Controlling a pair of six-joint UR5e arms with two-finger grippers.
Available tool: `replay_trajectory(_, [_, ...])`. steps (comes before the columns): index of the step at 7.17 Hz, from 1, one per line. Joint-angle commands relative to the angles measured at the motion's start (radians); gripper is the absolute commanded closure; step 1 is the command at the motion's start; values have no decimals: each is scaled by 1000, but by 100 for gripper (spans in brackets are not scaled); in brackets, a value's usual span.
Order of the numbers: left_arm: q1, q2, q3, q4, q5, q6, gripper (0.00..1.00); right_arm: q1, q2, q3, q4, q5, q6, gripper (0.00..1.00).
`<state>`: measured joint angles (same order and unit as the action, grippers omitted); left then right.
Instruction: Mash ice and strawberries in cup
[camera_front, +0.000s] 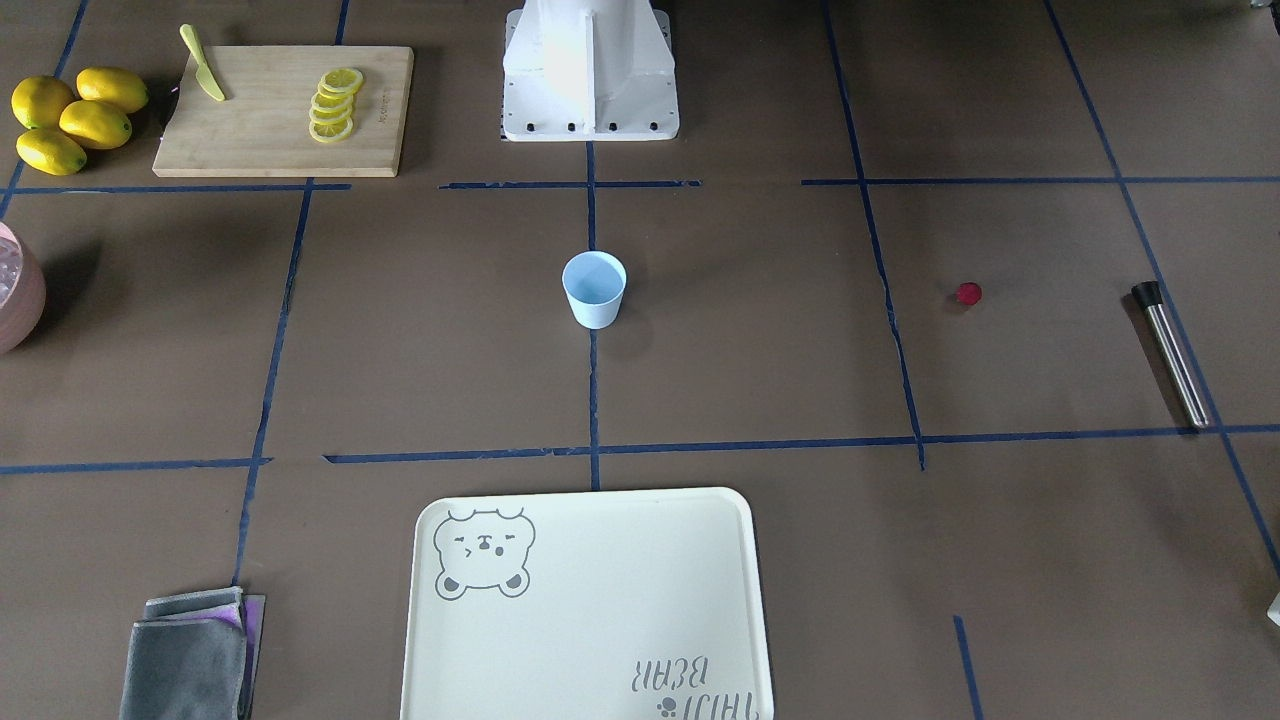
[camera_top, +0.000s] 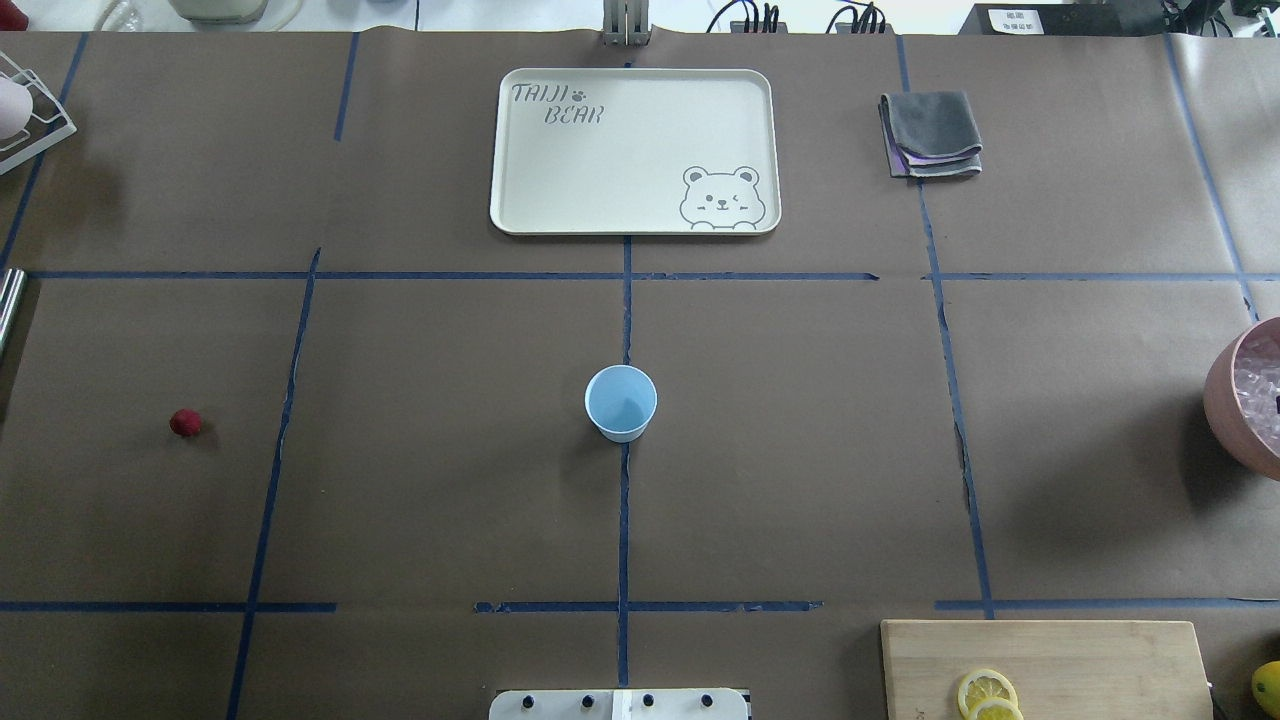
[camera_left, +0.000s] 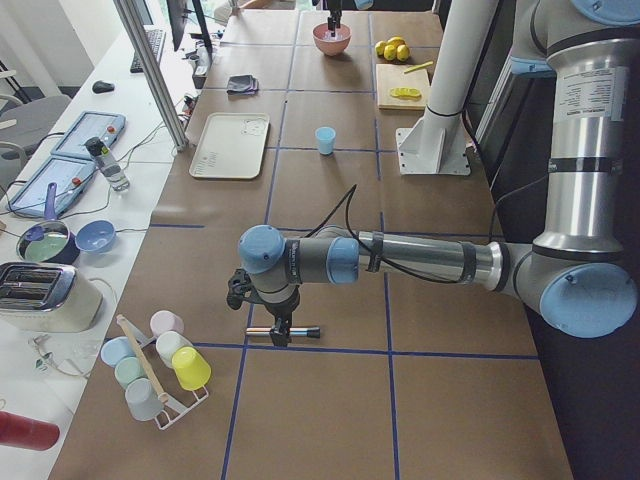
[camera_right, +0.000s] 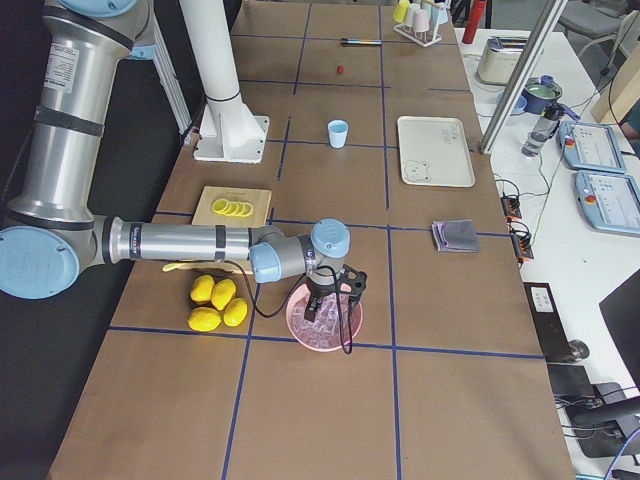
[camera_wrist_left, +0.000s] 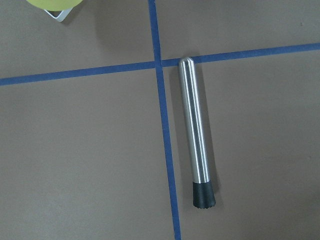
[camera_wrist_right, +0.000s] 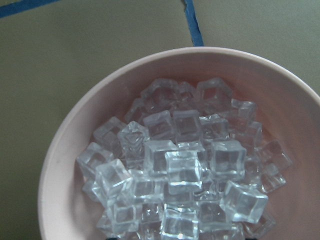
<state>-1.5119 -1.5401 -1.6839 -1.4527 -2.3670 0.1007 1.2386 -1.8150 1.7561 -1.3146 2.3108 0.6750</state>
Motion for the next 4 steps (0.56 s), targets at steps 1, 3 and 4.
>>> replay_trajectory(1, [1,0,-3,0,0,0,0,-1,11,-9,3,-1,35,12])
replay_trajectory(3, [-1,0,-5,0,0,0,0,-8,11,-17,3,-1,35,13])
replay_trajectory(4, [-1,0,-7,-1,-1,0,0,-14,13,-17,3,1,37,14])
